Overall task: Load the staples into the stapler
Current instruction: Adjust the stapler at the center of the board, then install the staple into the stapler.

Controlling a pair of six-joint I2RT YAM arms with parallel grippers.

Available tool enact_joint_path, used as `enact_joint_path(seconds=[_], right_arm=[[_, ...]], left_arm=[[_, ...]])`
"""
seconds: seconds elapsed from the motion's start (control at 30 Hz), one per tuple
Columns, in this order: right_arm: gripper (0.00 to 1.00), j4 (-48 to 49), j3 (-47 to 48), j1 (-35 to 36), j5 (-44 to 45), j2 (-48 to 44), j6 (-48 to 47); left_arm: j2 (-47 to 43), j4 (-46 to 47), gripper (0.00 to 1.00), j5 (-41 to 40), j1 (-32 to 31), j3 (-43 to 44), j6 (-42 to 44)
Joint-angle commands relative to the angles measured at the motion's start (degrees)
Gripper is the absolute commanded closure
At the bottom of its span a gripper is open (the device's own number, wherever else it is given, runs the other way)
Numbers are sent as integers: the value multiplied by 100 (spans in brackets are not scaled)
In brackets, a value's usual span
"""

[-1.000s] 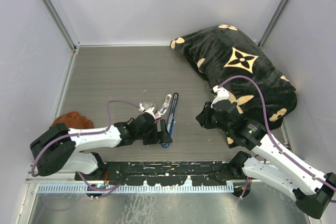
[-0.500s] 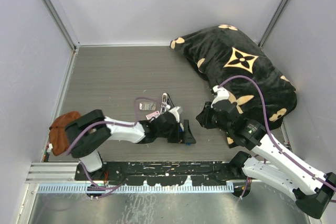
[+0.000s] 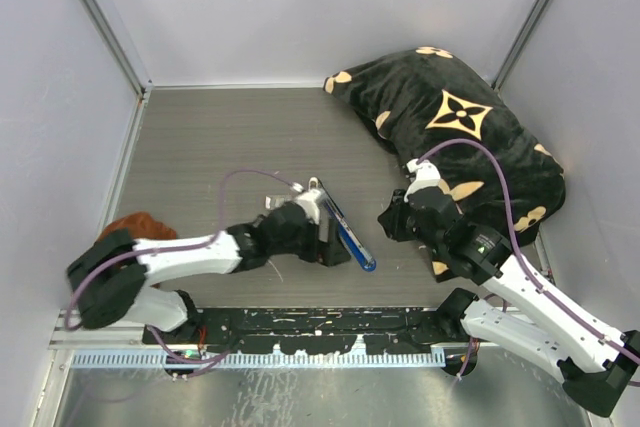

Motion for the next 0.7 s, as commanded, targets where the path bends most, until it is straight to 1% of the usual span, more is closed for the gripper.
enact_joint_path(seconds=[0.0, 0.07, 0.13, 0.2, 0.23, 0.3, 0.33, 0.43, 0.53, 0.67], right_arm=[[78, 697, -257, 49, -390, -27, -392], [78, 943, -477, 160, -409, -12, -415], [78, 1230, -688, 329, -326, 32, -422], [78, 1345, -824, 525, -150, 195, -440], [79, 1355, -851, 636, 123, 325, -450], [79, 1295, -792, 847, 427, 690, -483], [79, 1278, -738, 945, 568, 845, -486], [79, 1350, -729, 1142, 889, 1265, -419], [79, 1403, -554, 1159, 771, 1836, -344], [80, 1443, -346, 1195, 814, 2403, -369]], left_arm=[[-1457, -1260, 14, 2, 1017, -82, 874], [-1944, -1679, 9, 75, 1552, -21, 1224], [-2293, -1850, 6, 290, 2245, -27, 1405], [-2445, -1718, 5, 784, 2916, -176, 1436], [-2478, -1616, 4, 995, 3208, -280, 1446], [-2488, -1646, 4, 1172, 3730, -366, 1522], [-2490, -1718, 4, 1107, 3881, -390, 1573], [-2512, -1489, 4, 802, 3937, -640, 1727], [-2472, -1094, 4, 474, 3936, -999, 1857], [-2421, -716, 6, 516, 3937, -1250, 1883]])
